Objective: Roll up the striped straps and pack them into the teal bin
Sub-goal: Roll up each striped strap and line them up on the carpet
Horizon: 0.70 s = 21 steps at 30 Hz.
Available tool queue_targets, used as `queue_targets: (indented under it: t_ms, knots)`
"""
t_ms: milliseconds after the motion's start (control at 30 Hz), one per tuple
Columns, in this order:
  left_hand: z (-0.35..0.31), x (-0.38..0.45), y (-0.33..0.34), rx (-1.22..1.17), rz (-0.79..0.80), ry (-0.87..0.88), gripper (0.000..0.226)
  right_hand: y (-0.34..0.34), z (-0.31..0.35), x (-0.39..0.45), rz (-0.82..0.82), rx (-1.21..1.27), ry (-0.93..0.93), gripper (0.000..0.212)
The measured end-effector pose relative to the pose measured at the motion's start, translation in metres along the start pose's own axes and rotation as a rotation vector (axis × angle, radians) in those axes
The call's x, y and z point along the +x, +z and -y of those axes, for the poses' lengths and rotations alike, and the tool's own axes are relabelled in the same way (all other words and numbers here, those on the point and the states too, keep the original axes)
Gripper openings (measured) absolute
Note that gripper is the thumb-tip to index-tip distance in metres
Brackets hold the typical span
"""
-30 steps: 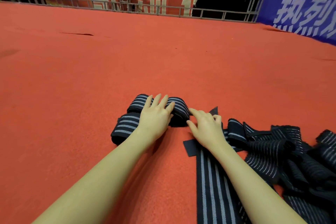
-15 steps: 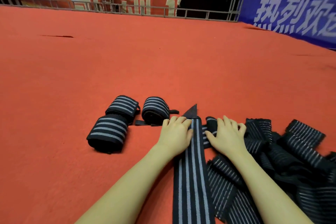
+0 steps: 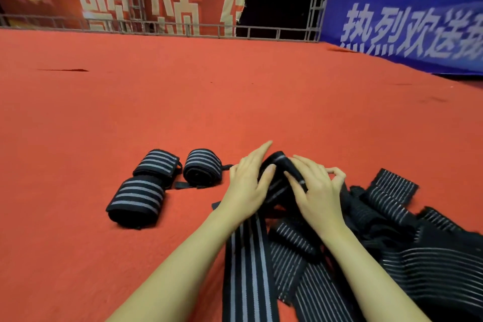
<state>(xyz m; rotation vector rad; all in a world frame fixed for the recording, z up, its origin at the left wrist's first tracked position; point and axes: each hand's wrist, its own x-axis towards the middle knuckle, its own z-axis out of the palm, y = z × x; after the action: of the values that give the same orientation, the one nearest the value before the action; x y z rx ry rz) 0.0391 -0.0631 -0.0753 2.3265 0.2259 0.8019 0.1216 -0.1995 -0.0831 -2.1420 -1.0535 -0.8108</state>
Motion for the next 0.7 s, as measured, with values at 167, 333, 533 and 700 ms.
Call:
queue_targets:
  t_ms: [167, 333, 533, 700]
  knots:
    - [-0.017, -0.003, -0.016, 0.027, -0.030, 0.077, 0.032, -0.016, 0.016, -0.011, -0.002, 0.000, -0.072, 0.029]
    - [-0.018, -0.038, -0.029, 0.033, 0.002, 0.027, 0.016, -0.029, 0.029, -0.034, 0.058, 0.039, -0.124, 0.024]
    - [-0.025, -0.087, -0.027, -0.055, 0.036, -0.088, 0.009, -0.042, 0.040, -0.066, 0.089, -0.013, -0.192, 0.023]
    - [-0.039, -0.100, -0.028, -0.035, -0.011, -0.063, 0.026, -0.058, 0.043, -0.071, 0.077, -0.005, -0.226, 0.023]
